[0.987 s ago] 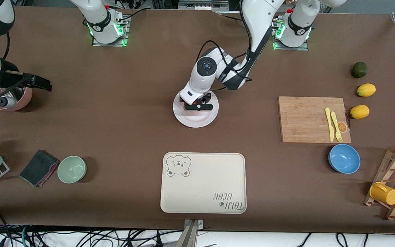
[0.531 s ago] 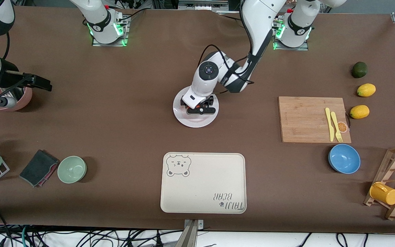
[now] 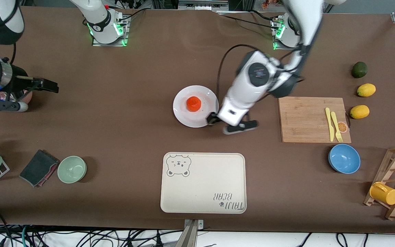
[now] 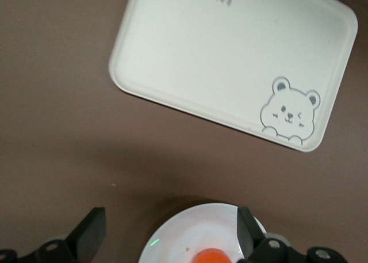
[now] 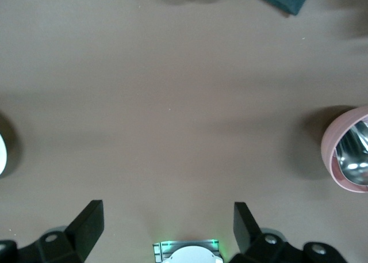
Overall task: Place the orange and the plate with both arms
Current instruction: 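Withdraw the left gripper while the right gripper reaches the plate rim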
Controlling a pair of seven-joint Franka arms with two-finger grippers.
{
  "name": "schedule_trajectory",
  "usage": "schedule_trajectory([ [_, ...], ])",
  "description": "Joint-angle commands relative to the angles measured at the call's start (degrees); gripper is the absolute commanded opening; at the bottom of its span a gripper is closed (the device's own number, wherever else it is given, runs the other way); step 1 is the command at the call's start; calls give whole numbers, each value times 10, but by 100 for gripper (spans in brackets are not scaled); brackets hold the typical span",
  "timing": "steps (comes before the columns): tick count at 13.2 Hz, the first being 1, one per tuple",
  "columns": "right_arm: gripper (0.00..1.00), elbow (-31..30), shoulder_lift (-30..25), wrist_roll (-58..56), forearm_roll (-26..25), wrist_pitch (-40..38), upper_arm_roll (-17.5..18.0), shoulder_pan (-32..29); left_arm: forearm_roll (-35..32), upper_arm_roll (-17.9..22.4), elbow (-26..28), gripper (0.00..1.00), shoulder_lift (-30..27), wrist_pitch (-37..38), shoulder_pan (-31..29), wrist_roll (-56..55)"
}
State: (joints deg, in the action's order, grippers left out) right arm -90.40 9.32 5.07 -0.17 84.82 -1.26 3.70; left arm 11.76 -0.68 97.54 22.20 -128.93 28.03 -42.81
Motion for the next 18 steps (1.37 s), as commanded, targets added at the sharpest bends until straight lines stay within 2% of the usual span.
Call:
schedule_trajectory([
  [1, 100, -2, 28, -18, 53, -3, 6, 12, -11, -12, 55, 100, -109, 99, -83, 8],
  [3, 100, -24, 61, -19, 96, 42, 8, 24, -11, -11, 55, 100, -156, 181, -152, 64],
  [6, 100, -134, 60, -1, 109, 195, 55, 38, -33, -9, 51, 100, -206, 286, -241, 207],
  [9, 100, -270, 28, 5, 150, 354, 91, 37, -143, 5, 49, 100, -249, 345, -264, 290],
  [11, 100, -354, 11, 5, 199, 465, 111, 38, -148, 23, 26, 100, -259, 374, -263, 296],
  [13, 100, -410, 17, 6, 242, 578, 157, 38, -149, 26, -26, 100, -240, 406, -268, 298],
  [15, 100, -425, 38, 6, 291, 654, 192, 37, -148, 25, -35, 100, -237, 408, -279, 300],
  [17, 100, -425, 67, -2, 314, 698, 215, 37, -147, 26, -38, 100, -237, 404, -293, 308],
  [18, 100, -423, 82, -3, 322, 716, 228, 37, -144, 26, -58, 100, -227, 405, -301, 315],
])
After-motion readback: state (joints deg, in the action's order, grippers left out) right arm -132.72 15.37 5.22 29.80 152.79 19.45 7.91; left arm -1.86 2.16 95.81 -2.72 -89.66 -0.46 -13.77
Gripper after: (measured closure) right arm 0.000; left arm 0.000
